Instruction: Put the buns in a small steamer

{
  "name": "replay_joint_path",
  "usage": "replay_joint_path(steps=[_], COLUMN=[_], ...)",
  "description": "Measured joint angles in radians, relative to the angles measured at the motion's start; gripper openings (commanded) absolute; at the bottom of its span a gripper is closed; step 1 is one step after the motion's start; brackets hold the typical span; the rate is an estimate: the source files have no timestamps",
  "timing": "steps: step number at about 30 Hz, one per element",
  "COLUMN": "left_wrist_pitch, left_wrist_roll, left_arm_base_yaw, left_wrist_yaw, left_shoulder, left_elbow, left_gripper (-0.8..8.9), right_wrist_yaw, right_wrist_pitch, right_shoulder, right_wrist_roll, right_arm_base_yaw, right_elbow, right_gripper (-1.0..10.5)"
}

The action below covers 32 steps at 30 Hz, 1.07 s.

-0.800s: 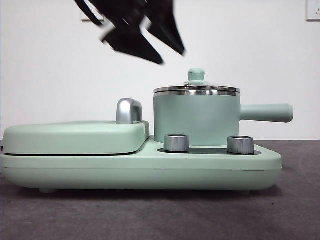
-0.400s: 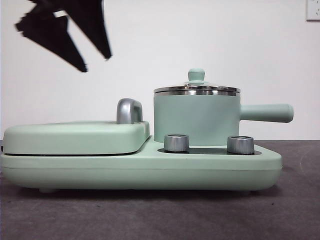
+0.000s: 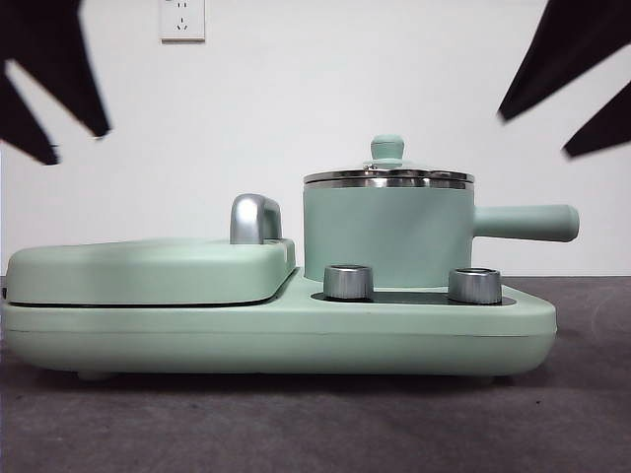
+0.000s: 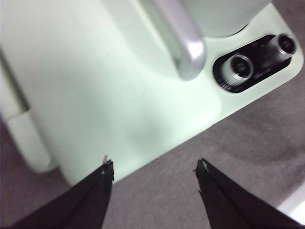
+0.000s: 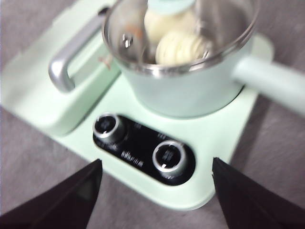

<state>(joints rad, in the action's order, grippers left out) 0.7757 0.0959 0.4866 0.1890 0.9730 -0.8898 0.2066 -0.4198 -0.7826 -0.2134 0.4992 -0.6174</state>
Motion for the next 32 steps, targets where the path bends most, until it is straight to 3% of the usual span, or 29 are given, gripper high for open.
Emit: replay_joint_path(steps=[6, 12, 14, 15, 16, 32], left_wrist_pitch=[0.000, 0.002, 0.002, 0.002, 0.002, 0.063], left_wrist_roll=[0.032, 0.040, 0.040, 0.039, 0.039, 0.051], left_arm_base_yaw=[-0.032, -0.032, -0.032, -0.032, -0.032, -0.032], left_wrist_yaw=[-0.003, -0.003, -0.003, -0.003, -0.003, -0.003], left_shoulder=[-0.098, -0.104, -0.104, -0.104, -0.104, -0.109], left_elbow=[0.023, 0.023, 0.023, 0.023, 0.023, 0.023], left_gripper=[2.80, 2.77, 2.03, 0.76, 0.11, 0.07], right_wrist_yaw=[0.055, 0.087, 0.089, 0.089, 0.089, 0.105], right_wrist_pitch=[0.010, 0.020, 0.017, 0.017, 0.017, 0.020], right_shoulder=[-0.135, -0.148, -0.147, -0.146, -0.146, -0.145], right_wrist_roll=[0.000, 0.000, 0.000, 0.000, 0.000, 0.003], right_arm_base_yaw=[0.034, 0.054, 0.055, 0.055, 0.055, 0.055], right_elbow=[-0.028, -0.042, -0.042, -0.042, -0.042, -0.042], right_gripper=[3.6, 3.6, 2.1, 0.9, -0.1, 0.2])
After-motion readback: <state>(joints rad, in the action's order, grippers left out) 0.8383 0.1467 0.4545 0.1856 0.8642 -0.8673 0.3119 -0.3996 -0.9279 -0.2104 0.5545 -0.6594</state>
